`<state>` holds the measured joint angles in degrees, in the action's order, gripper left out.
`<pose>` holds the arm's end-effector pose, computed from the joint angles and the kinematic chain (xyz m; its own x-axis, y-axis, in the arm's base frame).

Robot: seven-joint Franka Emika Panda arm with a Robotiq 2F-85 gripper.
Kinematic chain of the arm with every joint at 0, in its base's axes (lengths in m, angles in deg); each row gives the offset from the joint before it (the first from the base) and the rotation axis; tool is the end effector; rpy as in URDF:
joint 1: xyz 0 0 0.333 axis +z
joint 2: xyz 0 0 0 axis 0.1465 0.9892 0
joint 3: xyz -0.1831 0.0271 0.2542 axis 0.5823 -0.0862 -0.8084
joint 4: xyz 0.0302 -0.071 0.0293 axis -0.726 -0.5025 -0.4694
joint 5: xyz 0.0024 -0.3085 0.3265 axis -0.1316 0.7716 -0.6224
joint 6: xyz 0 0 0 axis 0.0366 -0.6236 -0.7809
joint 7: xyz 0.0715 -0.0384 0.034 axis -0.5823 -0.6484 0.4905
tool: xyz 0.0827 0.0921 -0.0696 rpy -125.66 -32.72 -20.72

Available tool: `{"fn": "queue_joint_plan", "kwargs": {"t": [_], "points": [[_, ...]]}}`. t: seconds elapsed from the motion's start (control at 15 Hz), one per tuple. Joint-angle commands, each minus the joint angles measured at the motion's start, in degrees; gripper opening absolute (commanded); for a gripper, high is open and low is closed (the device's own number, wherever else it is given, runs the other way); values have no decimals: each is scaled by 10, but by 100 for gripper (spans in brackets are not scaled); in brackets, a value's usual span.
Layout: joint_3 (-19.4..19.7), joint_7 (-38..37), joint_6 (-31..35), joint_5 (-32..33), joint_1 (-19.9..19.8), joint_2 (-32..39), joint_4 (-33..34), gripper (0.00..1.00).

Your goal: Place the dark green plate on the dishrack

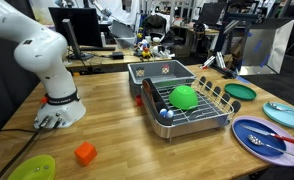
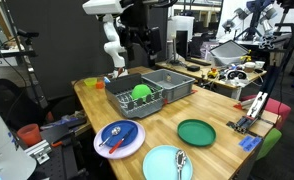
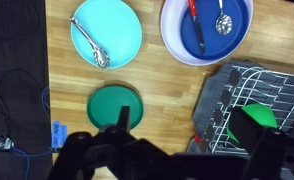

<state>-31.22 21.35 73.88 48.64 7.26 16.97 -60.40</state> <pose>0.4831 -0.2056 0.4393 0.9710 0.1848 0.1520 0.1951 -0.9792 -0.0555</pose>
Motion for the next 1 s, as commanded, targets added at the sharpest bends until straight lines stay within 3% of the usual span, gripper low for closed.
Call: {"fn": "queue_joint_plan", "kwargs": {"t": [0.0,0.47,0.93], "points": [[-19,8,1,-13,-20,9,3,100],[-39,17,87,-24,-15,68,0,100],[-86,4,176,6,-20,152,-7,100]]}}
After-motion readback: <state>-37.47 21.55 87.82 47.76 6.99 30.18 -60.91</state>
